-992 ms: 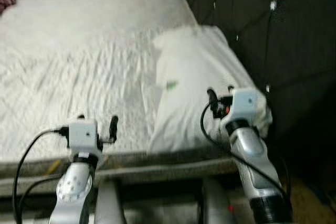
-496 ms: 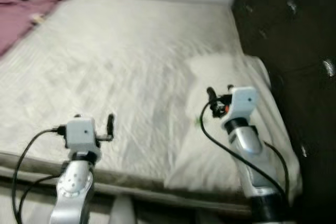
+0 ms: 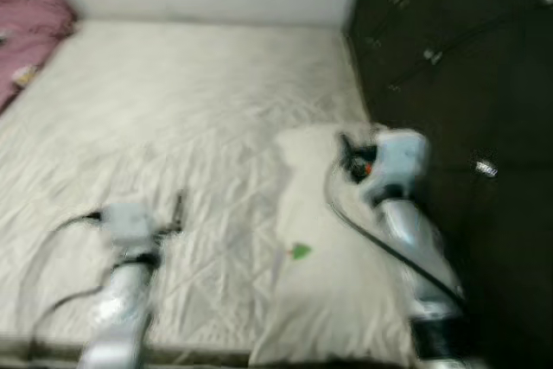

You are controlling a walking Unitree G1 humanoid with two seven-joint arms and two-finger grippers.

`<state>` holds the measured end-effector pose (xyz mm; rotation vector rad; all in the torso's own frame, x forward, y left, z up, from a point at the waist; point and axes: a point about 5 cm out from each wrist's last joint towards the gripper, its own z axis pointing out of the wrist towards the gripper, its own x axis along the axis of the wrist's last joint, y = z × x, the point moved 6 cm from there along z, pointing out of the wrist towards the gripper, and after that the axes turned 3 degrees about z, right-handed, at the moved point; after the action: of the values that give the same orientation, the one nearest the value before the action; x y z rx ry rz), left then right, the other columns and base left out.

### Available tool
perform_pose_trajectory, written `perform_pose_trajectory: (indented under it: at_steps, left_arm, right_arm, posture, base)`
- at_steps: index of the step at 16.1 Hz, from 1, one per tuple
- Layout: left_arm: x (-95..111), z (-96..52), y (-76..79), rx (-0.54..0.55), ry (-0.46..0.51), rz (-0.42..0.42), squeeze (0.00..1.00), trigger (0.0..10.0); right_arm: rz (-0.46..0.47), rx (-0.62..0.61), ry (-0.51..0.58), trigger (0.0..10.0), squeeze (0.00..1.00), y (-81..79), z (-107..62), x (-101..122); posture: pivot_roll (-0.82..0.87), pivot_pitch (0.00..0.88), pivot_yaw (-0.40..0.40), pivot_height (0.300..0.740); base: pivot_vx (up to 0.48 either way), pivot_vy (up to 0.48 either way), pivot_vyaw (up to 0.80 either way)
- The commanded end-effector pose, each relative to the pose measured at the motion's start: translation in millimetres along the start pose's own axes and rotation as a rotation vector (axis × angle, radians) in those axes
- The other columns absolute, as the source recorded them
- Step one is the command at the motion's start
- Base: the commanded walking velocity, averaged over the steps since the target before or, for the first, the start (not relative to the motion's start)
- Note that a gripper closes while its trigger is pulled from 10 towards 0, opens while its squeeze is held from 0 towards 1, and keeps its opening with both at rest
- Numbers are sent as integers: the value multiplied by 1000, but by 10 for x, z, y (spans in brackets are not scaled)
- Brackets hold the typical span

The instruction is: Clean up the room

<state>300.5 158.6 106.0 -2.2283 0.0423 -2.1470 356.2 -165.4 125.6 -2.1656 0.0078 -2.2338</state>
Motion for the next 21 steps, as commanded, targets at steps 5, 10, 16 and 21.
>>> perform_pose_trajectory:
  at_steps: [5, 10, 16, 21]
  left_arm:
    - [-71, -52, -188, 52, -29, 11, 0, 10000]
    - [-40, -19, -146, 37, -15, -12, 0, 10000]
    - [-12, -1, -120, 25, -1, -34, 0, 10000]
    - [-5, -2, -86, 4, 4, -57, 0, 10000]
  right_arm:
    - [34, -10, 3, 10000, 0, -84, 53, 33]
    - [38, -7, 0, 10000, 0, -91, 78, 23]
    - [39, -4, 1, 10000, 0, -102, 99, 28]
    - [38, 0, 4, 10000, 0, -120, 93, 15]
  posture:
    - [-24, 0, -14, 740]
    - [-18, 0, -21, 740]
    - [-19, 0, -22, 740]
    - [-18, 0, -20, 740]
  base:
    - [0, 0, 0]
    - [0, 443, 0]
    - [0, 480, 0]
    - [0, 480, 0]
